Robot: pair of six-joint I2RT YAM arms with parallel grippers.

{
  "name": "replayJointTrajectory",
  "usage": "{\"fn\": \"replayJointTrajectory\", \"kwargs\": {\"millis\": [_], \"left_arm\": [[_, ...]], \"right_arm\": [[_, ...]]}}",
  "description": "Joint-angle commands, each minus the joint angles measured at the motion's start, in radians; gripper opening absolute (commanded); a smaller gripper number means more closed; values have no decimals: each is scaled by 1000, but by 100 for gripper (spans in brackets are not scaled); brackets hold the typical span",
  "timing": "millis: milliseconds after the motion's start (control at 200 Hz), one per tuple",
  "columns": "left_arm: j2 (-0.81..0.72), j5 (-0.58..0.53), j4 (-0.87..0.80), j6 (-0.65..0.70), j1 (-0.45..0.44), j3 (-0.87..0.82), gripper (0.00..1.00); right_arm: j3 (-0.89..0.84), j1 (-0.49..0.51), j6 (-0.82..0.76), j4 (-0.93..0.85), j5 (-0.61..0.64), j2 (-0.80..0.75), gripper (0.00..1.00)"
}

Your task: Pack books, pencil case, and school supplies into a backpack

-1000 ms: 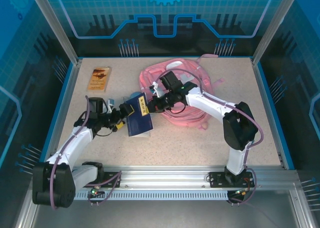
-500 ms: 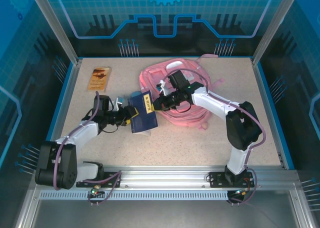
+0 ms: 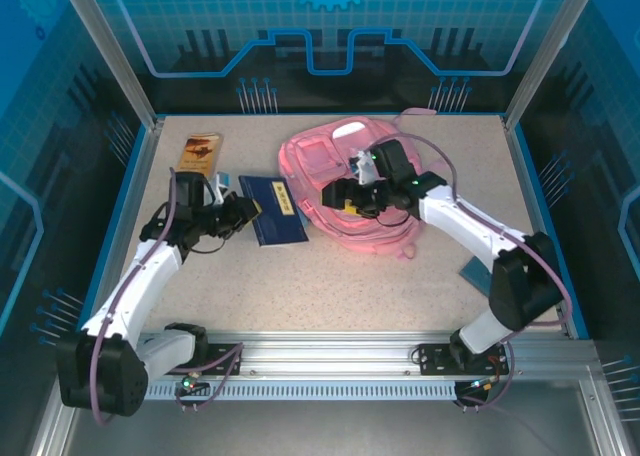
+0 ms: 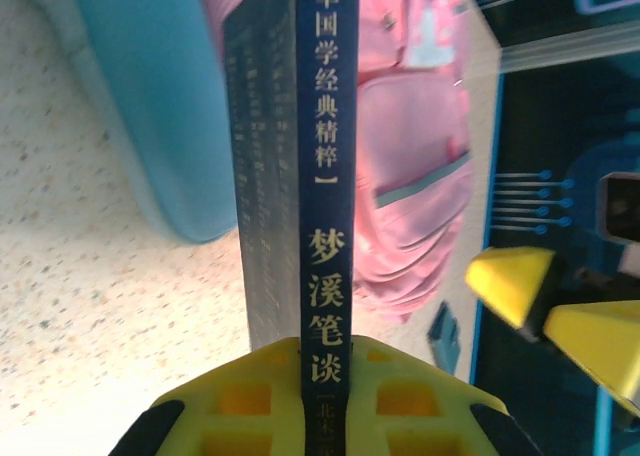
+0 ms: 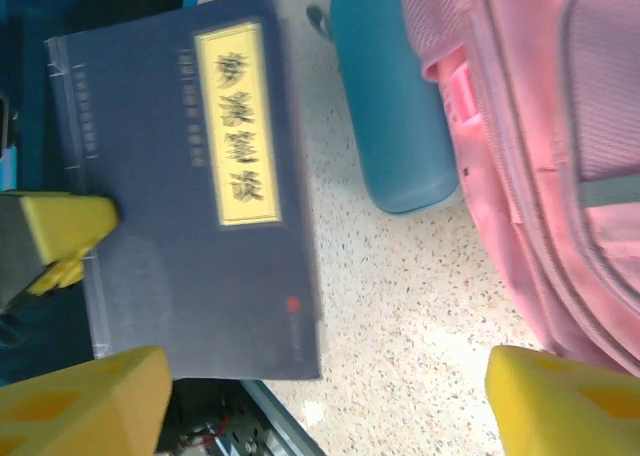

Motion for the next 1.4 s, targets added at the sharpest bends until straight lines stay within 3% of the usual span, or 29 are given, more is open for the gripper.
{"fn": "replayJointTrajectory", "kwargs": {"millis": [0,195,455,645,775,1121,1286,1396], "left_arm": [[-37,-12,24,-117,-4,74,1],[17,-141,284,-324,-52,113,2],[199,-323,530,-435,-176,210,2],[267,-355,610,-481,-224,241,2],[272,-378,591,-482,-244,245,2],[270,-373,590,-501,-256,225,0],[260,-365,573,-500,-256,211,0],[249,-347,538,-483,-258,198,8]], "right_arm": [[-93,-43,166,156,6,-88,88],[-239,-65,482,470,-45,-197,97],[-285,49,844,870,20,-140,100],[-249,88,955,1058,57,-25,100],[-208,72,924,1037,83,22,96],[-181,52,968,1140,166,129,53],[-195,41,944,1119,185,112,27],[-200,25,879,1049,190,78,10]]}}
